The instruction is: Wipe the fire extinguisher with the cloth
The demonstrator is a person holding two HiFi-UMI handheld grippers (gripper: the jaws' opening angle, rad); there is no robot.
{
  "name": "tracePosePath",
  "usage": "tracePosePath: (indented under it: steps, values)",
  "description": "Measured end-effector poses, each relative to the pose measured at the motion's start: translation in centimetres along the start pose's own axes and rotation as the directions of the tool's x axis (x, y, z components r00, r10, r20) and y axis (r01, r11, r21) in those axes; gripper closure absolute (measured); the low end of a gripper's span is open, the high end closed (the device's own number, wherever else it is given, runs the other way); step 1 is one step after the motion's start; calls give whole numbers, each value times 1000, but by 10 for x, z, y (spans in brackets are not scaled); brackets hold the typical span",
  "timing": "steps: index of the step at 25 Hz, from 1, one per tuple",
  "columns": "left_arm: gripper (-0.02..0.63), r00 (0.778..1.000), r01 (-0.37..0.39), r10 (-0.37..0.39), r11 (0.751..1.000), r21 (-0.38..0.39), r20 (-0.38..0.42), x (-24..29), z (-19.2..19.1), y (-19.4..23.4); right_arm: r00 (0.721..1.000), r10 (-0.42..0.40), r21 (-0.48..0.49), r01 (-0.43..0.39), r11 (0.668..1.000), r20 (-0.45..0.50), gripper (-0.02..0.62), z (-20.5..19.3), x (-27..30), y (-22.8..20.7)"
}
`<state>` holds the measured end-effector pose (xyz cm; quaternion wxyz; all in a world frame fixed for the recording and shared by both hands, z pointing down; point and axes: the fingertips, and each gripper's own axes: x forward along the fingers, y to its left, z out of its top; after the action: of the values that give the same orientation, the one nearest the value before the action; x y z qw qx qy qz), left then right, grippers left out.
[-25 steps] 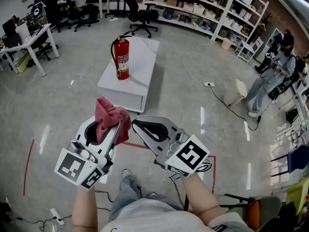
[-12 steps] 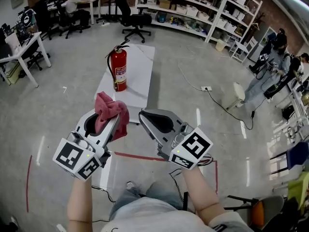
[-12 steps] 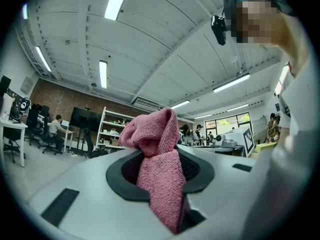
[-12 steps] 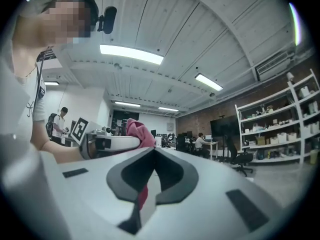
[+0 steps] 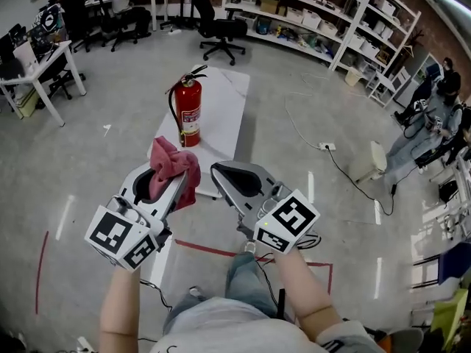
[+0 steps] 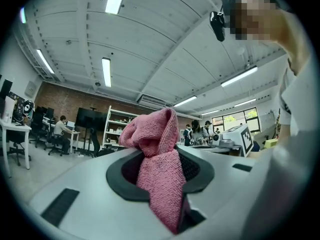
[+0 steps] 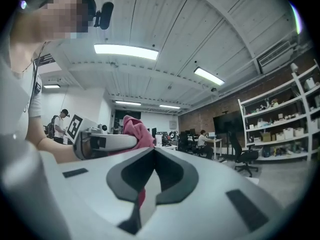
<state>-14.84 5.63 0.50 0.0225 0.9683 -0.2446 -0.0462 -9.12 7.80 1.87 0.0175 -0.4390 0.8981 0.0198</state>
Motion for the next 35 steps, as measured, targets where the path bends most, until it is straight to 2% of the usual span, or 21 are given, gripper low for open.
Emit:
tracePosePath:
  steps: [7,13,17,26,31,35]
  values:
    - [488,992,-126,126,991,33,18,80,-12,32,991,132,-13,-132,991,-15,586,-8,30,-89]
    - [488,971,-235,232,970,60,55,158,-16,50,967,253,-17,-254,967,-32,586,-7,35,-165]
    - [488,958,-283,277,956,75,75,200,-22,57,953,302,-17,-303,953,-38,586,-11,31,-207]
    - [488,954,-300,298,949,95,35,244,-56,96,939,343,42,-341,939,-37,586,-41,58,-252]
    - [488,957,-289,290,955,63,7,262,-69,151,942,331,49,-329,943,-54,586,-53,96,-275]
    - [488,961,-273,275,959,83,-13,280,-93,197,942,330,24,-329,944,-54,586,-72,127,-293]
